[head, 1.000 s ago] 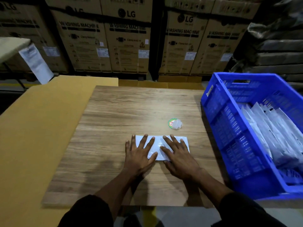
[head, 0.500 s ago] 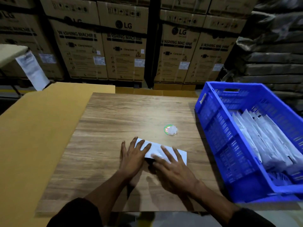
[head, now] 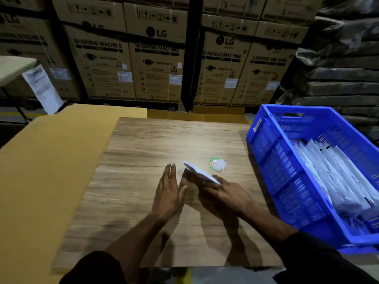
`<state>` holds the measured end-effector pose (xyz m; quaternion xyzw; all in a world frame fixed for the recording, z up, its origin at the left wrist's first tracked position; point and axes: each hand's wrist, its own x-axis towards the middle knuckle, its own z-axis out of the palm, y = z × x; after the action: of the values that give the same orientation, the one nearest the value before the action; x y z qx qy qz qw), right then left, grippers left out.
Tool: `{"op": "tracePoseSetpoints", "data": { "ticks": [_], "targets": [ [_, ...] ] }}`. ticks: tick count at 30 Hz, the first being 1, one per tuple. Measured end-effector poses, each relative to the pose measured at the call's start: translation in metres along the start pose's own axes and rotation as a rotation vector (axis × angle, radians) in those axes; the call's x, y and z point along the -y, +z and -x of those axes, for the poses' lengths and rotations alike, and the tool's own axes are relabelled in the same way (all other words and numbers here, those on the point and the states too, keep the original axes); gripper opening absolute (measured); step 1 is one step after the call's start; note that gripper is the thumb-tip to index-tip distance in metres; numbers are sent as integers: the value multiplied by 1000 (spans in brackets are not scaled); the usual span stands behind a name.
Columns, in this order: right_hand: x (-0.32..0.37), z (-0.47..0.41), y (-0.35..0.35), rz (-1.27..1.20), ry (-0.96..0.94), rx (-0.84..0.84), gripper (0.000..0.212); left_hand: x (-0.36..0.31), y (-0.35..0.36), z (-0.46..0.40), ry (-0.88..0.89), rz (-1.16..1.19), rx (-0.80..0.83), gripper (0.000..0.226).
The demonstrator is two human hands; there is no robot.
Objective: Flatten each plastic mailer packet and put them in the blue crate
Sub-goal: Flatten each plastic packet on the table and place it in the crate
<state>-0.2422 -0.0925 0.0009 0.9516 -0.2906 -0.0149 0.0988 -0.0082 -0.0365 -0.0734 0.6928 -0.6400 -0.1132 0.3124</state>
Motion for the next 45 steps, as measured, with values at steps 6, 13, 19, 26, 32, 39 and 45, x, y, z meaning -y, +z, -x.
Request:
{"op": "tracePoseSetpoints", "data": {
  "ticks": [6,13,19,26,32,39,45],
  "targets": [
    [-33,6,-37,-310,199,-128,72,8,21,22,54,-303,159,70],
    [-81,35,-67,-502,270,-396,62,-25,27,-12,193,-378,100,57],
    [-134,75,-133,-367,363,-589,29,-163,12,-92,436,-215,17,59],
    [-223,181,-170,-341,488,-657,29,-347,45,-121,601,-126,67,53],
    [-292,283,-152,-112,526,-365,45,-451,125,-100,633,-250,386,71],
    [-325,334,-117,-86,553,-198,44,-472,200,-63,564,-419,574,118],
    [-333,342,-93,-36,555,-155,50,-462,214,-64,585,-501,502,95]
  ]
}}
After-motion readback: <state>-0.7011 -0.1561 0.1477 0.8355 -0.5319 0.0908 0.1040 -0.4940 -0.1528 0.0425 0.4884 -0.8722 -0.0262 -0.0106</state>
